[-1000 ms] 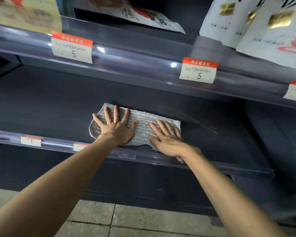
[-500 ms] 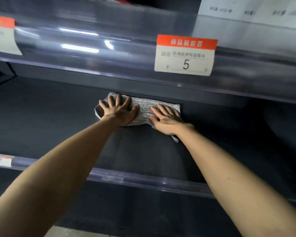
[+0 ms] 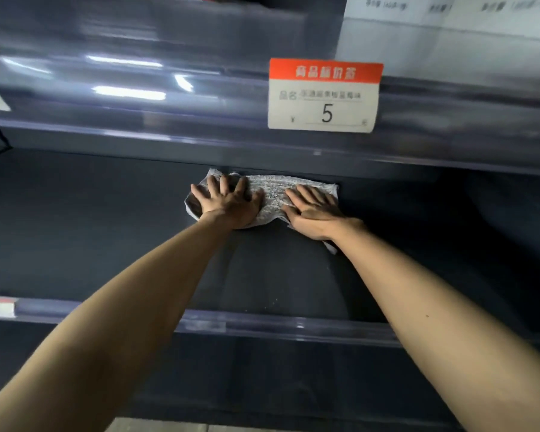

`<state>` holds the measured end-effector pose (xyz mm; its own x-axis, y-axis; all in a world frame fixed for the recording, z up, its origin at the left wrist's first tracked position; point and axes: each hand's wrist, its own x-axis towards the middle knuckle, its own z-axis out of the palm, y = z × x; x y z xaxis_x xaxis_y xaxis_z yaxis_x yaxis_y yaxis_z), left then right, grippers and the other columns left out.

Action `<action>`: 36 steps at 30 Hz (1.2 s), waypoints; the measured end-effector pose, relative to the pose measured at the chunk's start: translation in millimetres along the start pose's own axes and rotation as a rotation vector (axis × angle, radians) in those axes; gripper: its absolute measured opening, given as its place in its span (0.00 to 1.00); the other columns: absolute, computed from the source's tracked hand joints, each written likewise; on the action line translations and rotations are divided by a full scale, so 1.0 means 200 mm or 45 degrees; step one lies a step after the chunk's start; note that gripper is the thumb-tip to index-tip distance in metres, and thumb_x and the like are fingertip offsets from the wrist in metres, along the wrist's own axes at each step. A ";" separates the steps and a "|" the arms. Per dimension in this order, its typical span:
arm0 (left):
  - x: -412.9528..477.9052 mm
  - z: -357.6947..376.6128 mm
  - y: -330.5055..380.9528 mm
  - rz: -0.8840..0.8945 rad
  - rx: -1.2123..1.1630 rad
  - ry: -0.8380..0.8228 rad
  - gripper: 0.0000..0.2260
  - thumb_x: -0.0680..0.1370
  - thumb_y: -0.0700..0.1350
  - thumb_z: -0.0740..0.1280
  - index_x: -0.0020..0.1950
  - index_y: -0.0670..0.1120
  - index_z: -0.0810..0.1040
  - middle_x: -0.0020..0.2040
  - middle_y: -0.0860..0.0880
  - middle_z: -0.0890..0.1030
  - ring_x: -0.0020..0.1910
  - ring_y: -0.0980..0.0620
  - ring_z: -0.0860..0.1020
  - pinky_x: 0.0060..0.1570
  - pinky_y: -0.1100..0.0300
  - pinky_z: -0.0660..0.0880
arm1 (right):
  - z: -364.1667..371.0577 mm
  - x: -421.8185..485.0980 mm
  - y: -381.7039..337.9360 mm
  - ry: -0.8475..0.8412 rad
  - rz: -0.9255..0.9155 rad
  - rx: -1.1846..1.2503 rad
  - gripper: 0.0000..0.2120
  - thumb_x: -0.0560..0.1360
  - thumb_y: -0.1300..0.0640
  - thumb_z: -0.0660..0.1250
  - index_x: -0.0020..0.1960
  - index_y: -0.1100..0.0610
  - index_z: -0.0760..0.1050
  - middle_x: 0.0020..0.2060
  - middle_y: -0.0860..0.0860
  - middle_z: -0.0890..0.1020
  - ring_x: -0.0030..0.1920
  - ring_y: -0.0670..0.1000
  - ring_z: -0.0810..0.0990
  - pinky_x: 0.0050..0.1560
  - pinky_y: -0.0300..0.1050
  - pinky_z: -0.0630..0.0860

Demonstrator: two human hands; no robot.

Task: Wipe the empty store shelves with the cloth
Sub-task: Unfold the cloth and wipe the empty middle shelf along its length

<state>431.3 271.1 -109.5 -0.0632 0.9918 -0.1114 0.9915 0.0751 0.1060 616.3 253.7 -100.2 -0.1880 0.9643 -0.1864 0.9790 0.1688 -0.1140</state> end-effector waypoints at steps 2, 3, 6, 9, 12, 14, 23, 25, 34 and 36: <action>-0.13 0.01 -0.05 -0.028 -0.006 -0.037 0.34 0.77 0.70 0.40 0.80 0.58 0.47 0.82 0.46 0.45 0.79 0.40 0.39 0.70 0.30 0.36 | 0.02 -0.12 -0.04 -0.033 -0.037 0.034 0.29 0.81 0.37 0.43 0.79 0.43 0.43 0.80 0.47 0.41 0.79 0.49 0.37 0.76 0.52 0.35; -0.20 0.01 -0.07 -0.059 -0.012 -0.067 0.34 0.77 0.71 0.40 0.80 0.59 0.45 0.82 0.46 0.43 0.79 0.39 0.37 0.69 0.29 0.35 | 0.03 -0.17 -0.06 -0.063 -0.055 0.049 0.29 0.81 0.37 0.43 0.79 0.43 0.43 0.80 0.46 0.40 0.79 0.49 0.36 0.76 0.52 0.35; -0.44 0.01 -0.12 -0.203 -0.040 -0.186 0.34 0.76 0.71 0.39 0.79 0.59 0.40 0.81 0.46 0.37 0.77 0.38 0.33 0.67 0.27 0.33 | 0.04 -0.30 -0.15 -0.159 -0.127 0.063 0.28 0.82 0.38 0.43 0.79 0.42 0.41 0.79 0.46 0.38 0.78 0.49 0.34 0.75 0.53 0.33; -0.66 -0.02 -0.09 -0.313 -0.055 -0.291 0.35 0.77 0.71 0.40 0.79 0.57 0.37 0.79 0.45 0.33 0.77 0.37 0.32 0.67 0.26 0.34 | 0.05 -0.42 -0.18 -0.245 -0.203 0.086 0.27 0.82 0.39 0.43 0.79 0.41 0.40 0.79 0.45 0.36 0.77 0.48 0.32 0.75 0.52 0.32; -0.79 -0.04 -0.02 -0.362 -0.041 -0.383 0.35 0.78 0.69 0.41 0.80 0.53 0.36 0.78 0.41 0.32 0.76 0.35 0.32 0.67 0.25 0.36 | 0.03 -0.52 -0.13 -0.329 -0.244 0.117 0.27 0.83 0.40 0.43 0.79 0.40 0.39 0.78 0.44 0.35 0.77 0.48 0.31 0.75 0.51 0.31; -0.83 -0.06 0.05 -0.350 -0.020 -0.439 0.36 0.78 0.69 0.41 0.80 0.51 0.37 0.78 0.39 0.33 0.76 0.34 0.33 0.67 0.24 0.38 | 0.03 -0.58 -0.08 -0.340 -0.242 0.111 0.27 0.83 0.41 0.44 0.79 0.40 0.39 0.78 0.44 0.35 0.77 0.47 0.31 0.74 0.51 0.31; -0.95 0.02 0.57 -0.116 -0.066 -0.488 0.37 0.79 0.66 0.42 0.77 0.47 0.29 0.74 0.36 0.26 0.72 0.30 0.27 0.58 0.19 0.33 | 0.02 -0.87 0.35 -0.318 -0.029 0.130 0.27 0.84 0.49 0.50 0.79 0.43 0.42 0.79 0.46 0.37 0.77 0.47 0.33 0.76 0.51 0.34; -0.96 0.02 0.67 -0.074 -0.087 -0.519 0.37 0.79 0.66 0.42 0.76 0.47 0.28 0.74 0.36 0.25 0.71 0.30 0.26 0.57 0.19 0.32 | 0.01 -0.92 0.44 -0.314 0.041 0.158 0.28 0.83 0.51 0.52 0.79 0.43 0.44 0.79 0.47 0.38 0.78 0.47 0.34 0.76 0.50 0.34; -0.95 -0.02 0.50 0.008 -0.003 -0.545 0.39 0.77 0.71 0.42 0.79 0.51 0.33 0.78 0.41 0.30 0.76 0.37 0.31 0.66 0.24 0.34 | -0.05 -0.96 0.33 -0.211 0.226 0.810 0.24 0.82 0.46 0.57 0.77 0.43 0.60 0.79 0.46 0.57 0.79 0.50 0.52 0.77 0.50 0.48; -0.93 -0.03 0.40 0.031 0.013 -0.549 0.38 0.76 0.72 0.42 0.80 0.54 0.36 0.79 0.44 0.33 0.77 0.39 0.33 0.68 0.27 0.34 | -0.03 -0.97 0.25 -0.286 0.227 0.742 0.32 0.77 0.31 0.52 0.78 0.39 0.49 0.79 0.43 0.49 0.79 0.49 0.42 0.77 0.55 0.40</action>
<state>522.8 92.5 -75.0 0.0112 0.8589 -0.5121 0.9933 0.0493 0.1044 702.9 76.6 -64.4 -0.1000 0.8904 -0.4440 0.8058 -0.1892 -0.5611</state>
